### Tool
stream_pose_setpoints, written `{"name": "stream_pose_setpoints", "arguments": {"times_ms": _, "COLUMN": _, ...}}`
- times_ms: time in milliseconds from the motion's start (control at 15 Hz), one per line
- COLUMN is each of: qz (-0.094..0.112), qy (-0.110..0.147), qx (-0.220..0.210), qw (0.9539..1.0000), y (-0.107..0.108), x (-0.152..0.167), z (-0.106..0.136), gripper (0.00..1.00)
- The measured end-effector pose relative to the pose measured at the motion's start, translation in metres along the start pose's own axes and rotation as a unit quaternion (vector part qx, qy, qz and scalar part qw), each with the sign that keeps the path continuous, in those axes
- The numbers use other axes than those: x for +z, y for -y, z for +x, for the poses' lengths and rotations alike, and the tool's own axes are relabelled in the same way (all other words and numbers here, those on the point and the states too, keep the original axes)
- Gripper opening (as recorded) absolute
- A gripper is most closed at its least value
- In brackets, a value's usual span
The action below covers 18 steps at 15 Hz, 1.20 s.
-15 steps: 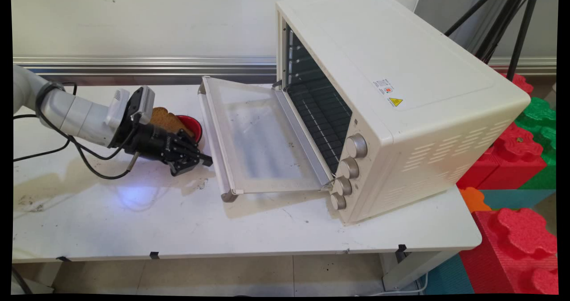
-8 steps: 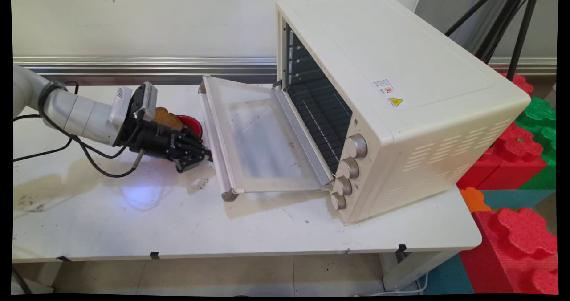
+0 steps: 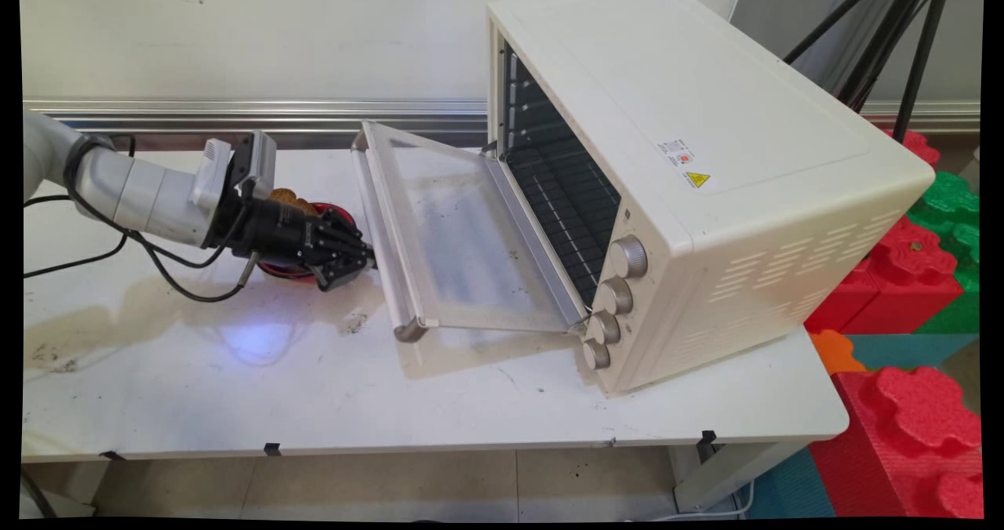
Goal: Close the oven
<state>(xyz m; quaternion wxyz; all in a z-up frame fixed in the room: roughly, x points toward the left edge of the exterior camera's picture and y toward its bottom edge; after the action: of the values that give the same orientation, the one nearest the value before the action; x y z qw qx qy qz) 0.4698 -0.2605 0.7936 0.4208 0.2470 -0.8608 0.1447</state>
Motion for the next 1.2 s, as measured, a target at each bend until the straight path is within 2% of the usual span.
{"name": "stream_pose_setpoints", "arguments": {"times_ms": 667, "qz": 0.014, "qy": -0.024, "qx": 0.016, "qw": 0.9995, "y": 0.005, "x": -0.011, "z": 0.02, "gripper": 0.0}}
{"name": "stream_pose_setpoints", "arguments": {"times_ms": 1200, "qz": 0.024, "qy": -0.049, "qx": 0.039, "qw": 0.9977, "y": 0.013, "x": -0.017, "z": 0.049, "gripper": 0.0}}
